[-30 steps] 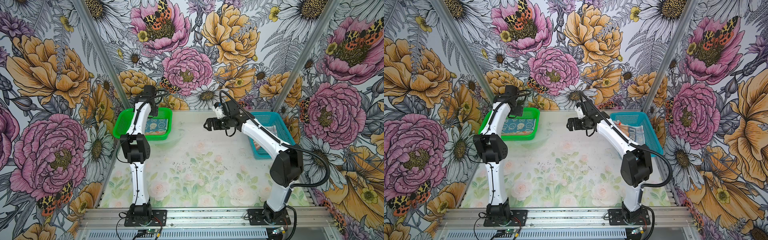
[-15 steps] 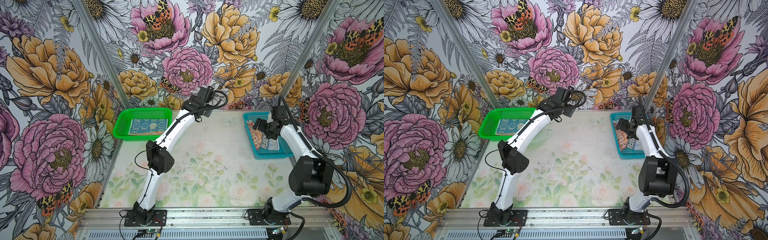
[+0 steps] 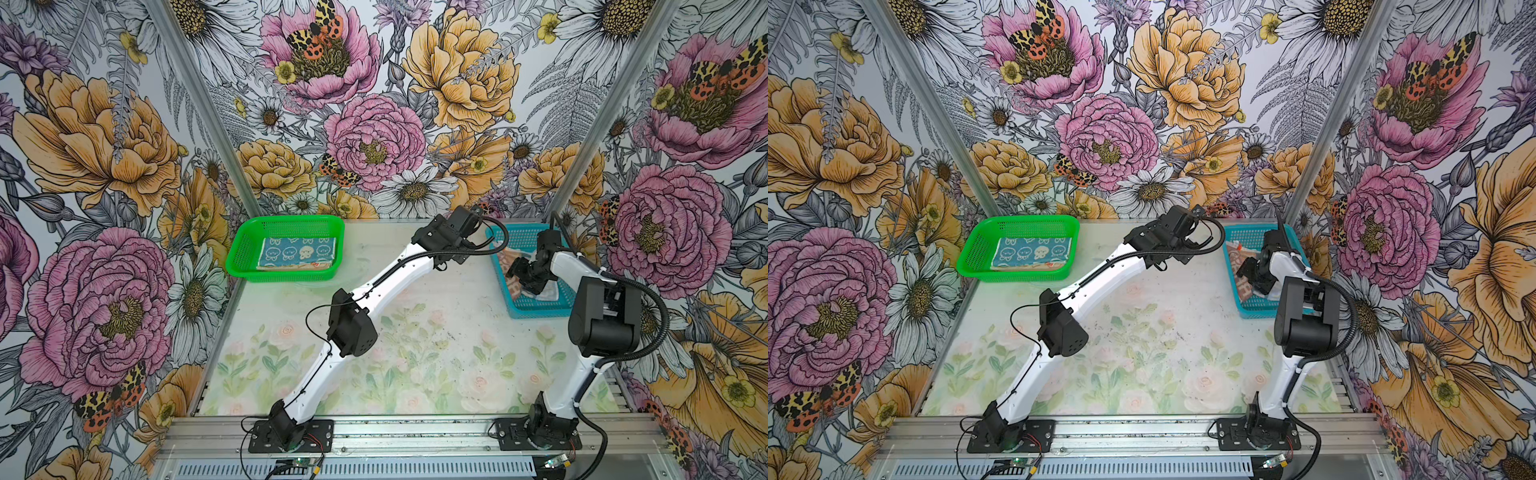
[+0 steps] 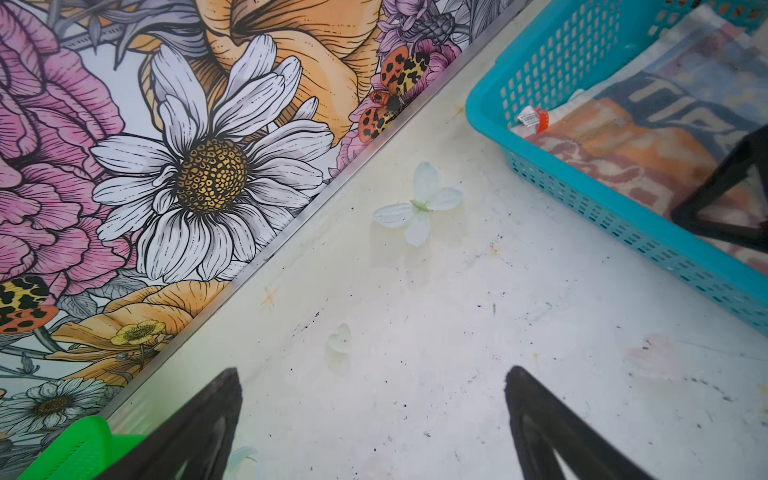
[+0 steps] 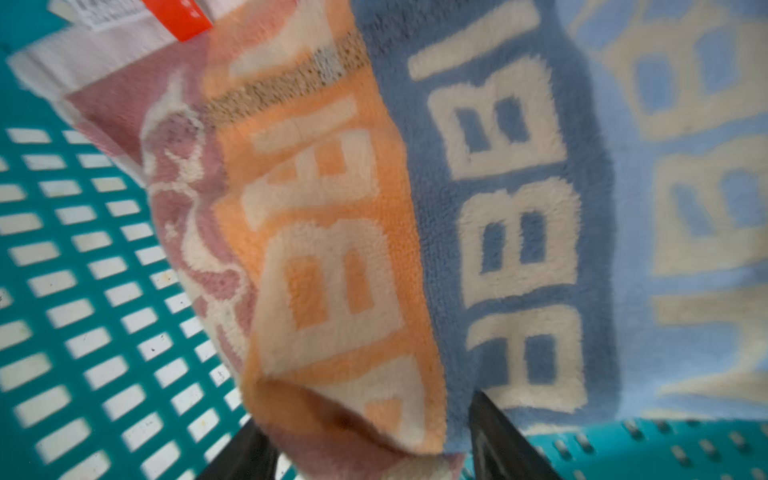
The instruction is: Fold and stack the towels
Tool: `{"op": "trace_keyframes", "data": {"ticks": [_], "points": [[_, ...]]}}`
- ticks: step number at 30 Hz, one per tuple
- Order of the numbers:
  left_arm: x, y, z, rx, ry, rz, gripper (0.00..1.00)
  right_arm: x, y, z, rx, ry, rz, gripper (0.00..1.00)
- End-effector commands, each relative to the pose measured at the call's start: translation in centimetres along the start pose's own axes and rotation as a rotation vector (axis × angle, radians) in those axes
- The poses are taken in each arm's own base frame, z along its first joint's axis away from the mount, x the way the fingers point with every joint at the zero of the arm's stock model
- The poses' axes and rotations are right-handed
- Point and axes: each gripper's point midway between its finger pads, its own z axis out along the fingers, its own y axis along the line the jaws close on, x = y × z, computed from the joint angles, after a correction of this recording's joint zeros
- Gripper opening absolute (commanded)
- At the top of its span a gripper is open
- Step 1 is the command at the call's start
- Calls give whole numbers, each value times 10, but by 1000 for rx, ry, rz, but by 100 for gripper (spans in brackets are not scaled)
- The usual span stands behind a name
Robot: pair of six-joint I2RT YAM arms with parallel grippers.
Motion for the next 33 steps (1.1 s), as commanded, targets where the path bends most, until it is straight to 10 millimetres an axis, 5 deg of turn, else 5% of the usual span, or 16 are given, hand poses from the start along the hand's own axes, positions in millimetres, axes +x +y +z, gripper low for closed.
{"op": "trace_keyframes", "data": {"ticks": [1, 5, 9, 15, 19, 25, 30, 33], "points": [[-10, -1, -7, 22, -34, -22, 99, -11, 5, 6, -26, -26, -1, 53], [-10, 2, -10, 11, -32, -20, 99, -16, 11, -3, -43, -53, -4, 22], [-18, 8, -19, 5, -53, -45, 99, -27, 22, -35, -62, -135, -23, 2], [-34, 29, -47, -8, -99, -81, 99, -37, 43, -109, -118, -276, -56, 0], [-38, 59, -71, -33, -118, -141, 99, -29, 78, -160, -184, -349, -120, 0], [-26, 103, -113, -60, -120, -279, 99, 18, 154, -223, -338, -388, -283, 0], [-1, 138, -148, -83, -119, -396, 99, 91, 236, -268, -528, -352, -473, 0], [14, 158, -176, -105, -148, -457, 99, 128, 267, -280, -615, -299, -534, 0]]}}
